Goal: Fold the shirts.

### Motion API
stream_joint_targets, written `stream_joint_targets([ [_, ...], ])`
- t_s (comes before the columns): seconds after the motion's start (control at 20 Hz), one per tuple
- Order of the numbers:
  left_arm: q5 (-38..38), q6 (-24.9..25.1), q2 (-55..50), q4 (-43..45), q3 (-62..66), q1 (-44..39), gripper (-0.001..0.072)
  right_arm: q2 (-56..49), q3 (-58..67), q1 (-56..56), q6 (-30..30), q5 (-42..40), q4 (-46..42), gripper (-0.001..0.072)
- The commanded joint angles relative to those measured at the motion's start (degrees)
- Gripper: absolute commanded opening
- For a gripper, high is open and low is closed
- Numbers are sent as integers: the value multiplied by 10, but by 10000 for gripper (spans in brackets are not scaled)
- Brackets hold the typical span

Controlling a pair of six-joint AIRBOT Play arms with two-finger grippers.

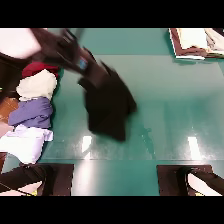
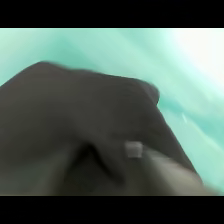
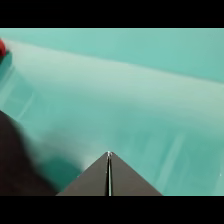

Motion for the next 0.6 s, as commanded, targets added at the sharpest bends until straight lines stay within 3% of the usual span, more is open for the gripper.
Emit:
stream_joint_targets([
  [0.0,69,-6,-23,3,-91,-21,539,-10,10,-1,0,48,0,18],
  [0.15,103,-22,-27,34,-92,58,538,10,-22,-1,0,52,0,18],
  [0.3,99,-35,-60,-15,-104,150,539,47,-92,-1,0,45,0,18],
  [0.55,92,-35,-194,-54,-113,188,539,97,-215,-1,0,11,0,19],
])
